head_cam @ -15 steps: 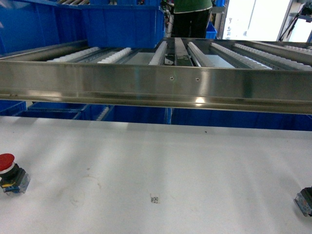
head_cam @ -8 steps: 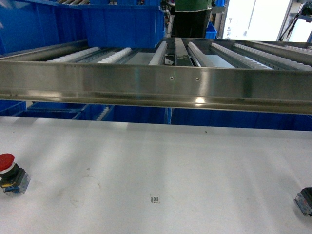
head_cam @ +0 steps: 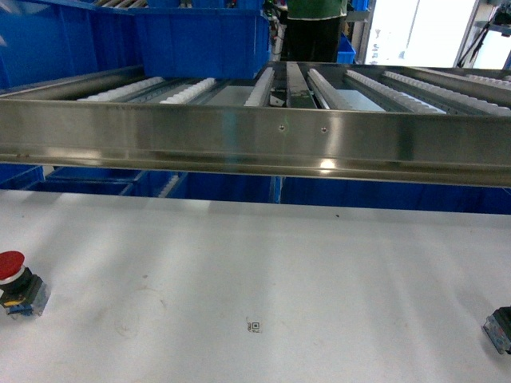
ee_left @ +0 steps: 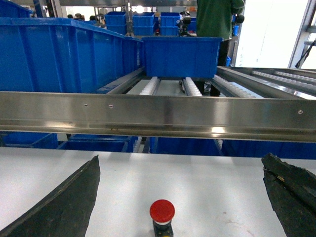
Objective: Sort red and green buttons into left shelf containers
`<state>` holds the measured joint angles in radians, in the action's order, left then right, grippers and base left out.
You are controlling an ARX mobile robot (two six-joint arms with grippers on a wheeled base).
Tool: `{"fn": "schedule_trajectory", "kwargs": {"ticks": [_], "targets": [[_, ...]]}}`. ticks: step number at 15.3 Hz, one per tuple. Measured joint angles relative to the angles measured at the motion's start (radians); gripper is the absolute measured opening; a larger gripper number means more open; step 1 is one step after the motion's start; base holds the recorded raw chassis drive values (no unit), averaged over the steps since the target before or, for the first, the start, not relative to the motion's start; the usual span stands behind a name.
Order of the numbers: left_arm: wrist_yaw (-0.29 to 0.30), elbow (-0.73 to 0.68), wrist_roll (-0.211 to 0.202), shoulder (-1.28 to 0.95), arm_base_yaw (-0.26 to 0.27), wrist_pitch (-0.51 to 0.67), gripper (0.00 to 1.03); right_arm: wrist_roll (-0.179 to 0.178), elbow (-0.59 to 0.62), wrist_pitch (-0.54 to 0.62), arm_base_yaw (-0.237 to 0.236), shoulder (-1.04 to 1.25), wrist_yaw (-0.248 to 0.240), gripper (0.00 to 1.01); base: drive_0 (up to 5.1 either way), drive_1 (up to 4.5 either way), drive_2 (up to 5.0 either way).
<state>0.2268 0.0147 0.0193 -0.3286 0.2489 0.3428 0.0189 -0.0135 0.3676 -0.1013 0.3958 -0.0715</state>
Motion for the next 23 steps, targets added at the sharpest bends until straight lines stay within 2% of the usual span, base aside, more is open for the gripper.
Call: {"fn": "schedule_trajectory", "kwargs": {"ticks": [1, 2, 4, 7, 8, 9, 11, 14, 18, 23], "targets": [[0.031, 0.004, -0.001, -0.156, 0.017, 0.133, 0.98, 0.005, -0.005, 0.103, -0.002, 0.159, 0.006, 0.98, 0.0, 0.00, 0.0], [0.074, 0.045, -0.004, -0.357, 0.000, 0.244, 0.98, 0.014, -0.048, 0.179, 0.018, 0.341, 0.040, 0.98, 0.0, 0.00, 0.0], [0.112, 0.201, -0.021, -0.653, -0.029, 0.370, 0.98, 0.043, -0.148, 0.282, 0.037, 0.595, 0.060, 0.98, 0.0, 0.00, 0.0], [0.104, 0.366, -0.023, -0.929, -0.045, 0.376, 0.98, 0.060, -0.312, 0.269, 0.060, 0.888, 0.083, 0.98, 0.0, 0.00, 0.0], [0.088, 0.404, -0.024, -0.966, -0.050, 0.364, 0.98, 0.061, -0.360, 0.246, 0.071, 0.952, 0.098, 0.98, 0.0, 0.00, 0.0], [0.051, 0.486, -0.023, -1.025, -0.080, 0.332, 0.98, 0.061, -0.440, 0.179, 0.105, 1.073, 0.115, 0.98, 0.0, 0.00, 0.0], [0.041, 0.501, -0.023, -1.034, -0.105, 0.320, 0.98, 0.066, -0.495, 0.120, 0.118, 1.164, 0.165, 0.98, 0.0, 0.00, 0.0], [0.038, 0.501, -0.023, -1.034, -0.103, 0.320, 0.98, 0.080, -0.539, 0.059, 0.156, 1.239, 0.210, 0.98, 0.0, 0.00, 0.0], [0.038, 0.501, -0.023, -1.034, -0.103, 0.320, 0.98, 0.108, -0.559, 0.047, 0.162, 1.300, 0.238, 0.98, 0.0, 0.00, 0.0], [0.038, 0.501, -0.023, -1.034, -0.103, 0.319, 0.98, 0.115, -0.560, 0.057, 0.160, 1.375, 0.247, 0.98, 0.0, 0.00, 0.0]]}}
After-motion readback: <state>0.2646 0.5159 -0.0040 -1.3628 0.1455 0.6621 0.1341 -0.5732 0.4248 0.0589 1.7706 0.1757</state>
